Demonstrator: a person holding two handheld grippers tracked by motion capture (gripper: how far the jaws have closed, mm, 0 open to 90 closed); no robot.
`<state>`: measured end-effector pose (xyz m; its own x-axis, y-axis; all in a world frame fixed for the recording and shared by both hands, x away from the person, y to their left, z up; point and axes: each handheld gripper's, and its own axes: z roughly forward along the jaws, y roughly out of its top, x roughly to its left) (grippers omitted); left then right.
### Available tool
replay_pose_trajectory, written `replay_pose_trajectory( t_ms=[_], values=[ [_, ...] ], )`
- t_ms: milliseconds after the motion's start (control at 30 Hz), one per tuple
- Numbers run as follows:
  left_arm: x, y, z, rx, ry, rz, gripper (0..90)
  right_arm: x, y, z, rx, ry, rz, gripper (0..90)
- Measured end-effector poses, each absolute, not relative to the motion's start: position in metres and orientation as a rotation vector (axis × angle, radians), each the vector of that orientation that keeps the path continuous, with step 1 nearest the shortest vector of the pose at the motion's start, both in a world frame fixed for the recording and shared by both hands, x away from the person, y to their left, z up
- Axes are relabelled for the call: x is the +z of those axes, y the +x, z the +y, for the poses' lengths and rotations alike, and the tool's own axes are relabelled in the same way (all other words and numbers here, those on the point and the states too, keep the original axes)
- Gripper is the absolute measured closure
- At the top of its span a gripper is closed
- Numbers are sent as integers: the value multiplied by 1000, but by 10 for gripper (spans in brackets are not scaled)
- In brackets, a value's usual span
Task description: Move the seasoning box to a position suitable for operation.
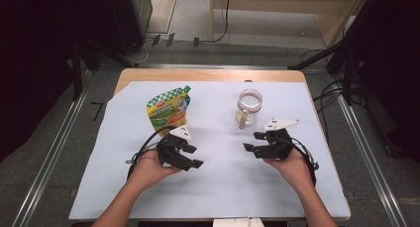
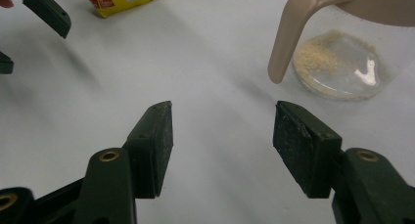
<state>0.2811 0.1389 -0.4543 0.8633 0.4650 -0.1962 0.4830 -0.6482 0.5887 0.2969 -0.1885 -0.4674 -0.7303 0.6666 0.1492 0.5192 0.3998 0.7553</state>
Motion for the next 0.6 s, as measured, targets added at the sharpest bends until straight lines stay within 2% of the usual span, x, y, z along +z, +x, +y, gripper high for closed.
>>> replay_pose_trajectory(
  t_ms=[600],
  values=[
    [-452,281,142,-55,2338,690,419,-466,291,-190,1306,1097,2440,460]
  ],
)
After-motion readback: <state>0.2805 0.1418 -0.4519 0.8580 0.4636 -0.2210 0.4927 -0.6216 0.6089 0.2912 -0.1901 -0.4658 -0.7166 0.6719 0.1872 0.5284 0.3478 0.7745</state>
